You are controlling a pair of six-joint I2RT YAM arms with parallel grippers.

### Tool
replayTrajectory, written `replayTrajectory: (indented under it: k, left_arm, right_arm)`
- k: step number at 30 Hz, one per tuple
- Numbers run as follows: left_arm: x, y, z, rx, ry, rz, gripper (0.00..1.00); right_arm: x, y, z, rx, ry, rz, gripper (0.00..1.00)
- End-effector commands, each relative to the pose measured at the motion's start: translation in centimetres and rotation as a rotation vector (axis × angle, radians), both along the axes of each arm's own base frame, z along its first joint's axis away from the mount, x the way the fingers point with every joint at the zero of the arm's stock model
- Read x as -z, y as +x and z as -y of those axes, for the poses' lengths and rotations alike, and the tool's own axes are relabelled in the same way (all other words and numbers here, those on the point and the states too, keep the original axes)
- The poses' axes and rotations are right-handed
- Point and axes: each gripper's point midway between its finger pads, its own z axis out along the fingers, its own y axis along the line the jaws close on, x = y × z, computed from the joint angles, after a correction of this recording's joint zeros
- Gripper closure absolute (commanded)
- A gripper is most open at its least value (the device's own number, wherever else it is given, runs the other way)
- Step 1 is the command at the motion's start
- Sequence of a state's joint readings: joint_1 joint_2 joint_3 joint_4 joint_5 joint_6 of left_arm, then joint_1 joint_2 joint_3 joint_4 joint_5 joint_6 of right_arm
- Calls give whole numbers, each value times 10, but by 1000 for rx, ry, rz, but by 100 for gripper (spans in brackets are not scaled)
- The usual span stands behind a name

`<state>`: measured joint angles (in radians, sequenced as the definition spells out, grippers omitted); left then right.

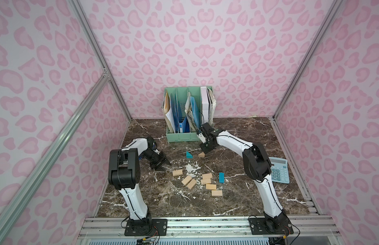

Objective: Assemble a carrot with building blocks
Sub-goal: Adjust the building block at the center of the board, then move the building block to the center of the board.

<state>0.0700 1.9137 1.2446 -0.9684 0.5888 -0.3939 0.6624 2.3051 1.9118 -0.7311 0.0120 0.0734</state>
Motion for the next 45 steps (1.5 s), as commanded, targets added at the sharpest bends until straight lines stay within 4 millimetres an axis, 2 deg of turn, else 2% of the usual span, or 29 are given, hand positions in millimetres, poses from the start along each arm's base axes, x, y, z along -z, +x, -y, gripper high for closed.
replayTrajectory:
  k: [1,12,18,19,20,22,24,26,29,31,34,38,41,45]
  left_arm:
    - [-2,-3,2,0,-12,-10,50]
    - [-1,-3,2,2,-13,-11,50]
    - [-4,-1,3,10,-23,5,49]
    - [-4,-1,3,17,-23,8,49]
    - [-4,-3,4,26,-19,7,49]
    - [-4,-7,6,50,-9,5,49]
    - [-3,-13,11,82,1,0,49]
    - [-1,-22,14,110,23,-11,49]
    - [1,-28,12,89,40,-10,48]
    - [3,-30,7,38,53,-11,47]
    - [3,-28,-7,-55,71,-1,47]
    - [-14,-18,-32,-99,136,46,46]
    - [-28,-11,-44,-118,174,74,44]
    - [-31,-12,-57,-150,205,83,41]
  right_arm:
    - [2,-2,-2,0,1,-18,94]
    - [-7,2,5,17,-15,12,94]
    - [-39,4,21,105,23,66,93]
    - [-47,1,22,120,34,77,87]
    - [-54,-6,20,117,49,85,73]
    - [-62,-27,9,72,61,94,62]
    - [-61,-52,-7,18,52,74,48]
    - [-55,-81,-27,-47,59,16,27]
    - [-54,-119,-62,-152,113,-46,12]
    - [-59,-134,-83,-190,202,-105,5]
    - [-63,-139,-105,-200,286,-180,1]
    - [-57,-134,-126,-185,172,-156,1]
    - [-44,-139,-141,-159,102,-163,1]
    - [-28,-152,-153,-115,88,-213,1]
